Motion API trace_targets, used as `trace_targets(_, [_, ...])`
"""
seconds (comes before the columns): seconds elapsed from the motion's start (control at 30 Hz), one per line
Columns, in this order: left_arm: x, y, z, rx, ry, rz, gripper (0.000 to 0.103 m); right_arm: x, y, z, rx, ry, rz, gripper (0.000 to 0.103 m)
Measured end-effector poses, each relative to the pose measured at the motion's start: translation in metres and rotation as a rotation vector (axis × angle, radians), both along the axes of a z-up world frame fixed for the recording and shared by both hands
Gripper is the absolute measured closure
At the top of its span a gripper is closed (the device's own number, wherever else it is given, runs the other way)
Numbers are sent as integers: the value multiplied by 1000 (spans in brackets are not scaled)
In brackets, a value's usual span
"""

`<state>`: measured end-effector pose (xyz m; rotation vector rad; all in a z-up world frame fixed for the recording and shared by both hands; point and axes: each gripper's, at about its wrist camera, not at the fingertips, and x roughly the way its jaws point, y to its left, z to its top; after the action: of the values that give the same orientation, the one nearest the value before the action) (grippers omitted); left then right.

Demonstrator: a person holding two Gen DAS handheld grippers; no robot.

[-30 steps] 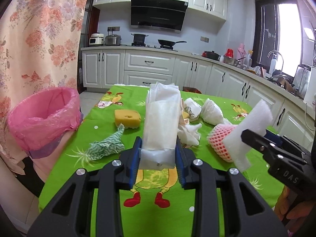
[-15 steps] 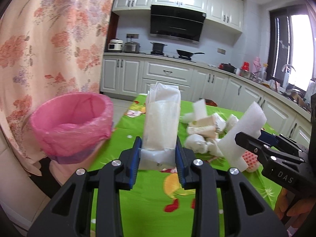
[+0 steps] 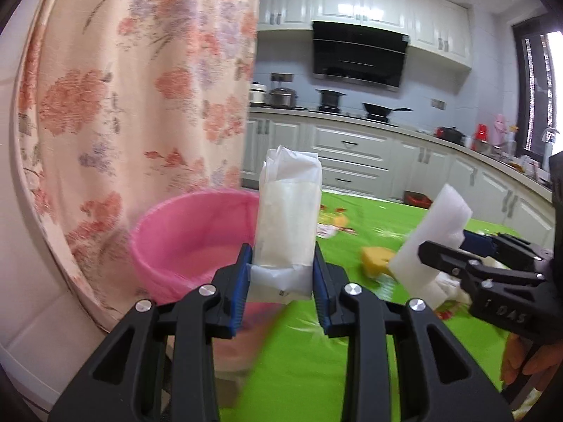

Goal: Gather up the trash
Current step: 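Carry both items over the pink bin and open both tools to drop them, then move both tools back over the table toward the green-white cloth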

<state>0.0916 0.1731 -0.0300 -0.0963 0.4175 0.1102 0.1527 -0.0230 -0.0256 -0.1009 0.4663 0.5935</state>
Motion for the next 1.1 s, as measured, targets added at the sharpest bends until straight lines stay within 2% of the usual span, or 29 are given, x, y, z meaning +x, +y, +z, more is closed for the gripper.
trace_targets(0.2, [32, 49, 0, 9, 22, 69, 71, 36, 42, 13, 56, 49, 63, 51])
trace_targets(0.43, [68, 107, -7, -63, 47, 106, 71, 73, 84, 19, 110, 109, 100, 51])
trace_targets(0.53, [80, 117, -10, -55, 62, 105, 70, 86, 96, 19, 126, 133, 102, 50])
trace_targets(0.7, [93, 127, -16, -71, 84, 78, 65, 99, 120, 15, 86, 141, 103, 50])
trace_targets(0.73, [95, 128, -17, -69, 85, 77, 63, 101, 122, 14, 84, 144, 106, 49])
trace_targets(0.87, [99, 134, -14, -78, 77, 113, 49, 110, 127, 9, 88, 160, 96, 29])
trace_targets(1.1, [87, 138, -8, -41, 47, 163, 39, 105, 111, 15, 137, 155, 106, 28])
